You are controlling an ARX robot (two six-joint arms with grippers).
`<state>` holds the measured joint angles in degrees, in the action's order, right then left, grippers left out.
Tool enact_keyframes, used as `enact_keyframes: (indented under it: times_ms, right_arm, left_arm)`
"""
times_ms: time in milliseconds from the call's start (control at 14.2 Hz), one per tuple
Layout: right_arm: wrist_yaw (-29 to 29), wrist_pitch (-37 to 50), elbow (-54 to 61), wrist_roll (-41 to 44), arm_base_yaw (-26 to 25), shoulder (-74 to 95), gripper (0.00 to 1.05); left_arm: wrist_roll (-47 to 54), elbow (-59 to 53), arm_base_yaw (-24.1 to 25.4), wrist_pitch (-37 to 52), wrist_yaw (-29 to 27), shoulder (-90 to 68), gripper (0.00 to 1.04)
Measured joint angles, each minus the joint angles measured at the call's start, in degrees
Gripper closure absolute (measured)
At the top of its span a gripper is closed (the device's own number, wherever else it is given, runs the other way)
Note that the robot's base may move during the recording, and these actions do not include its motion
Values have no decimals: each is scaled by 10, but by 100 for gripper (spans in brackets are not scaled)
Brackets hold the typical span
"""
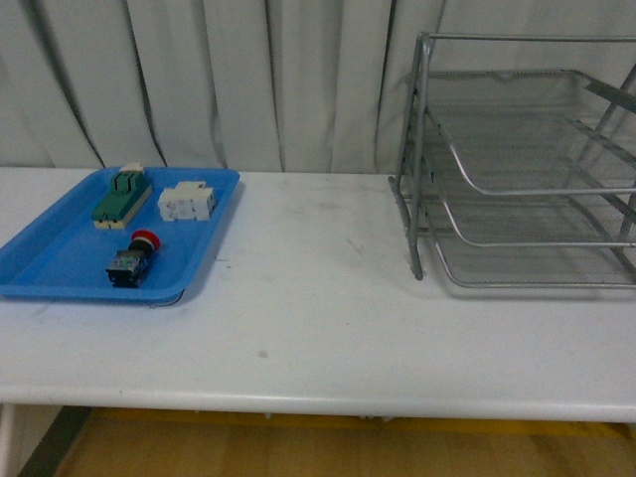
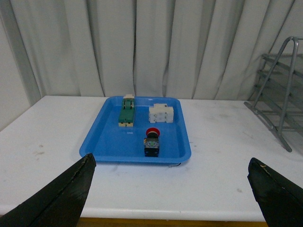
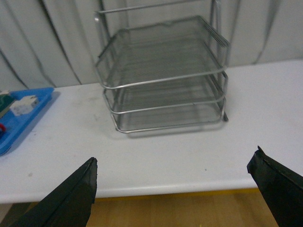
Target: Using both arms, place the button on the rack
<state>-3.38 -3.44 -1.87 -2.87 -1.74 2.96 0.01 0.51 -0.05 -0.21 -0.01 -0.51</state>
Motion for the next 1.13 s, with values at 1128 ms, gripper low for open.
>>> enact_keyframes:
  times_ms: [1128]
  right_arm:
    - [-125,768,-276,-885,-112,1157,6]
  left_arm:
    - [0,0,0,0,0,0,7]
